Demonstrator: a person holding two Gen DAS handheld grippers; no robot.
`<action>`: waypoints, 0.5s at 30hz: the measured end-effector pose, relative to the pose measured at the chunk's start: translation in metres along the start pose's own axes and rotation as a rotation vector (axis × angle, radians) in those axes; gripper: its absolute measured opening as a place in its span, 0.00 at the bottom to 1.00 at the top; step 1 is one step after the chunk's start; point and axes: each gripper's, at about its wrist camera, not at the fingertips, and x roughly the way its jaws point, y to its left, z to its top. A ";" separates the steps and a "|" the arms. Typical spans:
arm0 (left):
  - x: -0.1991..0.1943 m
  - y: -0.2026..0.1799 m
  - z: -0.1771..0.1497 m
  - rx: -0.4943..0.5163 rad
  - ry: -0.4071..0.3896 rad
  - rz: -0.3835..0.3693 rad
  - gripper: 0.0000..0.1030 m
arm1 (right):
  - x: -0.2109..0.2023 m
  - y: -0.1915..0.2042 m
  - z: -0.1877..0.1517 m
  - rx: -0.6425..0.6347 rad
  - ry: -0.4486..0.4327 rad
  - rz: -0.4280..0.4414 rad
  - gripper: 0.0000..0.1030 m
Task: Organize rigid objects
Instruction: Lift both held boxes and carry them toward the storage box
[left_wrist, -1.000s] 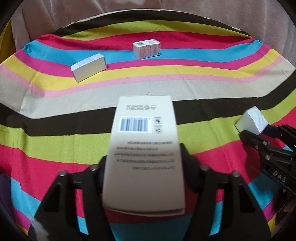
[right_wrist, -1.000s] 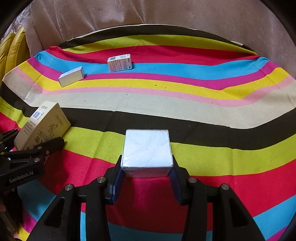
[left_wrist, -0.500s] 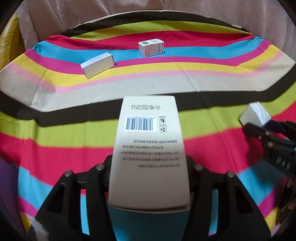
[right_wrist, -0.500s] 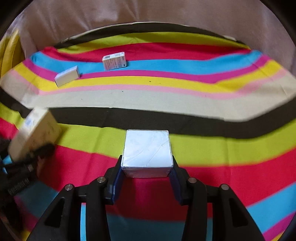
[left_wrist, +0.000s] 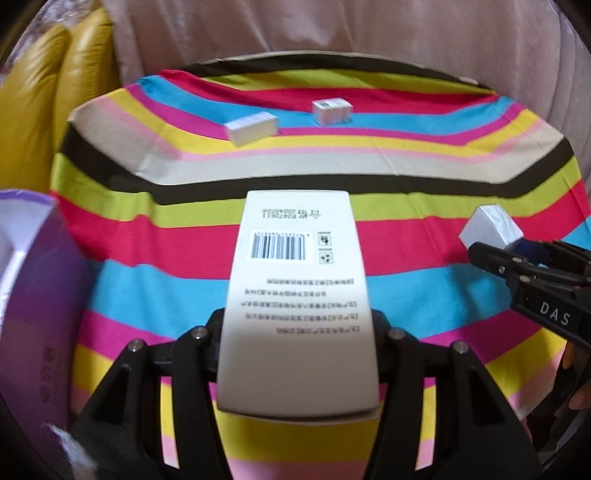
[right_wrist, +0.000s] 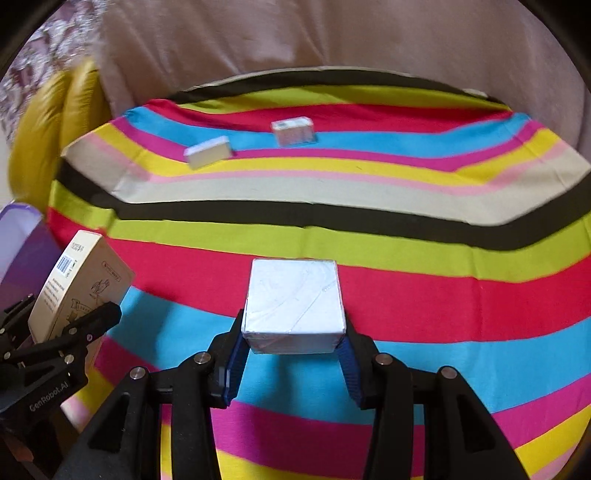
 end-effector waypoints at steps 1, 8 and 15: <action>-0.008 0.007 0.000 -0.012 -0.012 0.010 0.54 | -0.003 0.005 0.001 -0.009 -0.006 0.008 0.44; -0.045 0.037 -0.005 -0.059 -0.068 0.044 0.54 | -0.020 0.044 0.005 -0.086 -0.036 0.046 0.44; -0.065 0.054 -0.011 -0.084 -0.097 0.046 0.54 | -0.041 0.075 0.008 -0.153 -0.068 0.062 0.44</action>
